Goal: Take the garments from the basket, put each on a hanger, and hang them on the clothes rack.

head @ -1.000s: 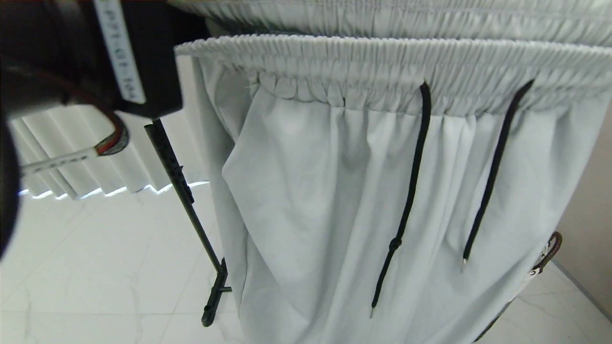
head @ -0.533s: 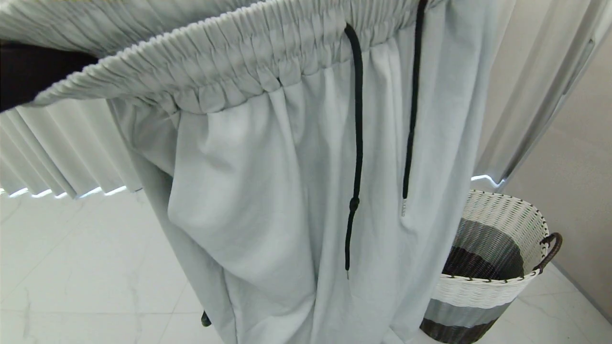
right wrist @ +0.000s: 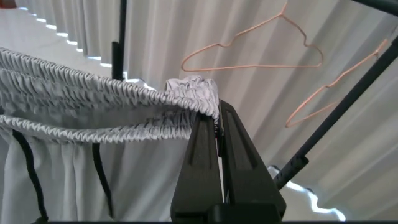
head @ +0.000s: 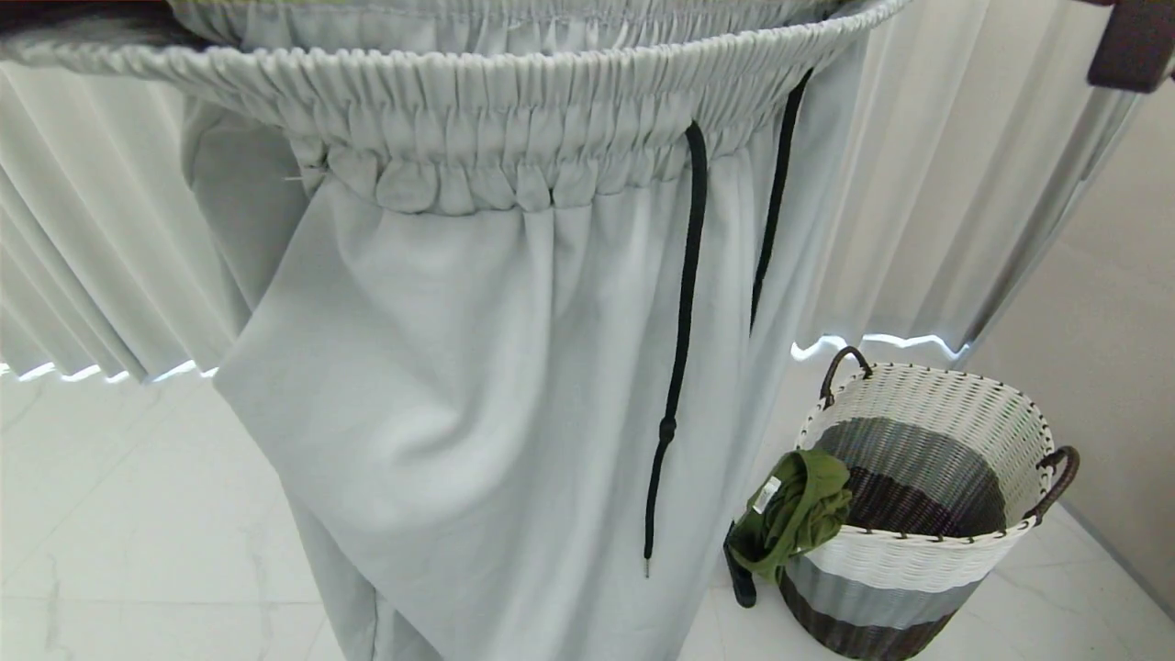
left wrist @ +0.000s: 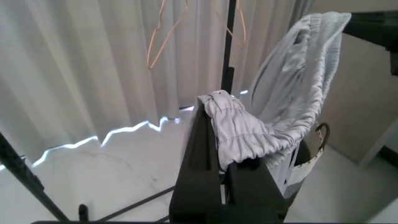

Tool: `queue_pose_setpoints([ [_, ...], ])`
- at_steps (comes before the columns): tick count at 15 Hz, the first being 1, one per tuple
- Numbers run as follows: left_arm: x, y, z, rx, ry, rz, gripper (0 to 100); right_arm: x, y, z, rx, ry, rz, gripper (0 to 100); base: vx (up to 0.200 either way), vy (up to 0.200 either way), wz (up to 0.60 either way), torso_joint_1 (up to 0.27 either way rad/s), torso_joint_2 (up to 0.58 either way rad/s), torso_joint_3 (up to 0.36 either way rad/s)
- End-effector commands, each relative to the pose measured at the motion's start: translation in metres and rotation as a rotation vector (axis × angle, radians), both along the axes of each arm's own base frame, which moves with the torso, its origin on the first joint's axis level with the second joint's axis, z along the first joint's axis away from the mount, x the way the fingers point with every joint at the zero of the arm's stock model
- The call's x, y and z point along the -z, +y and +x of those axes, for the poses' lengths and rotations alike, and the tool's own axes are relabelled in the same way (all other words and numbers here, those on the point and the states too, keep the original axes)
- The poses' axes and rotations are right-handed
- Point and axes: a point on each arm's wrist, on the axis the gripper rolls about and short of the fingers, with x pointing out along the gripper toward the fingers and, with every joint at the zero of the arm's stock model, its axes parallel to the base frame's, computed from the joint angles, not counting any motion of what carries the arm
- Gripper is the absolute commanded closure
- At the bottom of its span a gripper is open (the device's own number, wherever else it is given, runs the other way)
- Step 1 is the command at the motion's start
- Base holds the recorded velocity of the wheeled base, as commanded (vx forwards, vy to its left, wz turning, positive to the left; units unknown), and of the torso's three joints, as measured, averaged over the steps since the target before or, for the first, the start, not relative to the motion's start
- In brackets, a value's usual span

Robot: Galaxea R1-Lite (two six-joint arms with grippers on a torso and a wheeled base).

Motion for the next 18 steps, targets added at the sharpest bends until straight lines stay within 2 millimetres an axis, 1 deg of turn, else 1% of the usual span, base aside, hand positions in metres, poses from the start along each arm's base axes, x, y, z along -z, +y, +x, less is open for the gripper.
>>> queue_pose_setpoints([
  [1,0.002,-0.013,0.009,-0.034,0.001,0.033,100,-0.006,-0.014,-0.002,0.027,-0.008,0.012,100,0.0,0.0,0.0,0.0,0.0,0.0],
  [2,-0.004,-0.017,0.016,-0.074,-0.005,0.028,100,-0.009,-0.026,-0.008,0.038,-0.002,0.003,100,0.0,0.0,0.0,0.0,0.0,0.0],
  [4,-0.026,-0.027,0.031,-0.138,-0.024,-0.017,100,-0.015,-0.048,-0.023,0.041,0.012,-0.019,100,0.0,0.0,0.0,0.0,0.0,0.0],
  [5,-0.035,-0.036,0.038,-0.152,-0.032,-0.041,100,-0.016,-0.056,-0.028,0.043,0.016,-0.026,100,0.0,0.0,0.0,0.0,0.0,0.0],
  [6,-0.037,-0.045,0.042,-0.15,-0.03,-0.046,100,-0.014,-0.062,-0.032,0.039,0.024,-0.033,100,0.0,0.0,0.0,0.0,0.0,0.0],
  [8,-0.023,-0.059,0.048,-0.147,-0.011,0.005,100,-0.002,-0.062,-0.032,0.035,0.063,-0.047,100,0.0,0.0,0.0,0.0,0.0,0.0],
  [9,-0.018,-0.062,0.049,-0.147,-0.004,0.024,100,0.0,-0.062,-0.032,0.037,0.064,-0.051,100,0.0,0.0,0.0,0.0,0.0,0.0],
  [10,-0.016,-0.062,0.049,-0.147,-0.003,0.03,100,-0.001,-0.062,-0.032,0.037,0.063,-0.05,100,0.0,0.0,0.0,0.0,0.0,0.0],
  [11,-0.018,-0.061,0.05,-0.154,-0.007,0.031,100,-0.002,-0.062,-0.032,0.037,0.06,-0.045,100,0.0,0.0,0.0,0.0,0.0,0.0],
  [14,-0.02,-0.046,0.063,-0.238,-0.014,0.031,100,-0.002,-0.063,-0.033,0.037,0.062,-0.045,100,0.0,0.0,0.0,0.0,0.0,0.0],
  [18,-0.016,-0.046,0.063,-0.241,-0.015,0.059,100,-0.001,-0.063,-0.033,0.037,0.063,-0.047,100,0.0,0.0,0.0,0.0,0.0,0.0],
])
